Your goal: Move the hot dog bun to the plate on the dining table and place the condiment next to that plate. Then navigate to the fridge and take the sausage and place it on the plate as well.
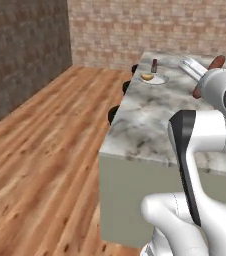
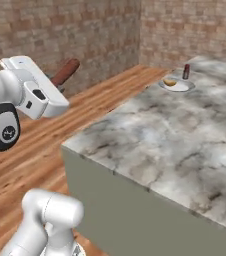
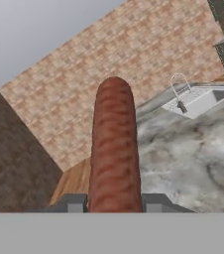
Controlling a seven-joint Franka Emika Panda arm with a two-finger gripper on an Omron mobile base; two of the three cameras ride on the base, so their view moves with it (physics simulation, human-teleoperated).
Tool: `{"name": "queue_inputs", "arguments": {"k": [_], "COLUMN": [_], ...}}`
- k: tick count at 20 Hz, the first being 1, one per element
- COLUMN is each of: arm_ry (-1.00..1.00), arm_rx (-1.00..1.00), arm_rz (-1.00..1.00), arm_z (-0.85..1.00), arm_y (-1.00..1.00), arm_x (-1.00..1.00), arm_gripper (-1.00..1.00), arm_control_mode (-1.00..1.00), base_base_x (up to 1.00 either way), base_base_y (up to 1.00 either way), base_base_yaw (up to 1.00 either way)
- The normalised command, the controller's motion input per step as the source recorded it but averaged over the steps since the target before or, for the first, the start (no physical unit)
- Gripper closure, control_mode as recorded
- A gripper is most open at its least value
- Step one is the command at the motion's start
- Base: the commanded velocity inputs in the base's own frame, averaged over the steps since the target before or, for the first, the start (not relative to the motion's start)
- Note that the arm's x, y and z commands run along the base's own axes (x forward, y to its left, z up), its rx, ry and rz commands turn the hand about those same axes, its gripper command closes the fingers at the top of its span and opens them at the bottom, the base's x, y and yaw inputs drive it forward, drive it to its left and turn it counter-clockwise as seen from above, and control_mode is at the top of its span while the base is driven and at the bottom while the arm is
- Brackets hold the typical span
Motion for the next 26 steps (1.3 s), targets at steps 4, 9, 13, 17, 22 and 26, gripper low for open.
{"name": "queue_inputs", "arguments": {"k": [4, 9, 13, 17, 22, 26], "arm_ry": [0.00, 0.00, 0.00, 0.00, 0.00, 0.00], "arm_rx": [0.00, 0.00, 0.00, 0.00, 0.00, 0.00], "arm_rz": [0.00, 0.00, 0.00, 0.00, 0.00, 0.00], "arm_z": [0.00, 0.00, 0.00, 0.00, 0.00, 0.00], "arm_y": [0.00, 0.00, 0.00, 0.00, 0.00, 0.00], "arm_x": [0.00, 0.00, 0.00, 0.00, 0.00, 0.00], "arm_gripper": [1.00, 1.00, 1.00, 1.00, 1.00, 1.00], "arm_control_mode": [1.00, 1.00, 1.00, 1.00, 1.00, 1.00], "base_base_x": [0.72, 0.66, 0.49, 0.48, 0.55, 0.55], "base_base_y": [1.00, 1.00, 1.00, 0.99, 1.00, 1.00], "base_base_yaw": [-0.47, -0.47, -0.47, -0.47, -0.49, -0.49]}}
